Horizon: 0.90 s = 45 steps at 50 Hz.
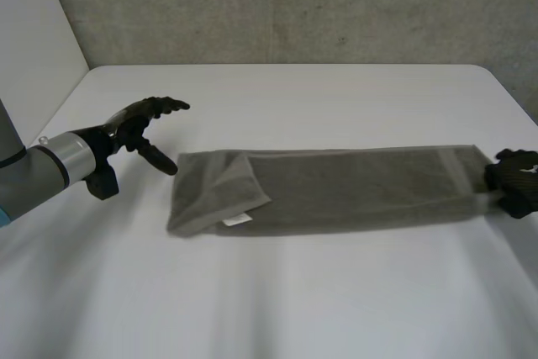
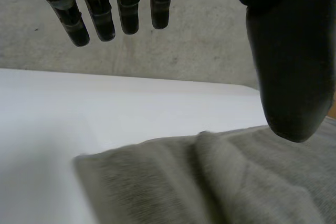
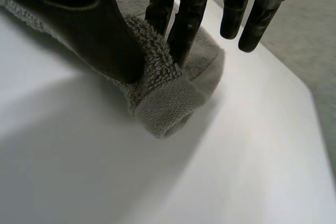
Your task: Fold the towel.
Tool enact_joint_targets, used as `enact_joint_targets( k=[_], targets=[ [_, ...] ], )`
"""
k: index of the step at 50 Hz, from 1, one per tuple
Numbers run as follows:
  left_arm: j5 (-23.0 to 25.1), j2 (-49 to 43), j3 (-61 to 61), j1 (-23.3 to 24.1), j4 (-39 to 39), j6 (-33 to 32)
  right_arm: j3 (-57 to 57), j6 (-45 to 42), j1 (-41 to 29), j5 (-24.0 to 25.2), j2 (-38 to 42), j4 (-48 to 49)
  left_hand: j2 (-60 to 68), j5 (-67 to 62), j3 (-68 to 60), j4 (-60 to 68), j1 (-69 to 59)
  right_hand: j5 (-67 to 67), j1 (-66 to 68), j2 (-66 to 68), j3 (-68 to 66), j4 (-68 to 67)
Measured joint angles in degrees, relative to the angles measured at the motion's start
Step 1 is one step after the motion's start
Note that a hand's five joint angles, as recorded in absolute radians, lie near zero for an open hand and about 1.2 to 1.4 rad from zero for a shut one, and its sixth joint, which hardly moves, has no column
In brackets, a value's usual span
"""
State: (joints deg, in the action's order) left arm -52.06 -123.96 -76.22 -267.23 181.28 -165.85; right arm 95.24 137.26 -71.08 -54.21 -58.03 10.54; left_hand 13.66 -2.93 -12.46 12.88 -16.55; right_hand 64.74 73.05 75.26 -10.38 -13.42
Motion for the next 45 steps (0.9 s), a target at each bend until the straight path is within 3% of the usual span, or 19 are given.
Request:
enact_joint_targets(
  k=[7, 12, 15, 24, 32, 43, 45],
  targets=[
    [-0.34, 2.67, -3.62, -1.76, -0.03, -3.75, -3.46, -0.66, 4.60, 0.22, -3.63, -0.33, 0.00, 0.00, 0.00, 0.00, 0.00, 0.00, 0.29, 0.00, 0.00, 0.00],
    [-0.40, 4.29, -5.06, -2.14, -0.23, -6.49, -6.34, -0.97, 2.83, 0.09, -7.21, -1.43, -0.05, 0.00, 0.00, 0.00, 0.00, 0.25, 0.50, 0.02, 0.00, 0.00],
    [-0.41, 5.18, -5.79, -2.10, -0.32, -7.39, -8.47, -0.55, -2.15, -0.08, -9.50, -2.56, -0.08, 0.00, 0.00, 0.00, 0.00, 0.41, 0.67, 0.08, 0.00, 0.00],
    [-0.41, 6.18, -6.74, -1.53, -0.37, -7.57, -14.55, 1.04, -26.20, -2.72, -10.42, -3.54, -0.14, 0.00, 0.00, 0.00, 0.00, 0.58, 1.59, 0.63, 0.00, 0.00],
    [-0.36, 6.88, -8.03, -1.36, -0.23, -7.47, -23.14, 1.18, -47.50, -7.37, -0.40, -3.28, -0.14, 0.00, 0.00, 0.00, 0.00, 0.79, 1.62, 0.63, 0.00, 0.00],
    [-0.32, 7.49, -8.84, -1.25, -0.22, -7.47, -34.62, 1.15, -60.60, -10.69, 14.30, -3.21, -0.15, 0.00, 0.00, 0.00, 0.00, 0.76, 1.59, 0.38, 0.00, 0.00],
    [-0.33, 7.51, -8.89, -1.20, -0.22, -7.47, -35.72, 1.16, -61.65, -11.09, 15.86, -3.28, -0.15, 0.00, 0.00, 0.00, 0.00, -6.44, -5.70, -7.43, 0.00, 0.00]
  ],
)
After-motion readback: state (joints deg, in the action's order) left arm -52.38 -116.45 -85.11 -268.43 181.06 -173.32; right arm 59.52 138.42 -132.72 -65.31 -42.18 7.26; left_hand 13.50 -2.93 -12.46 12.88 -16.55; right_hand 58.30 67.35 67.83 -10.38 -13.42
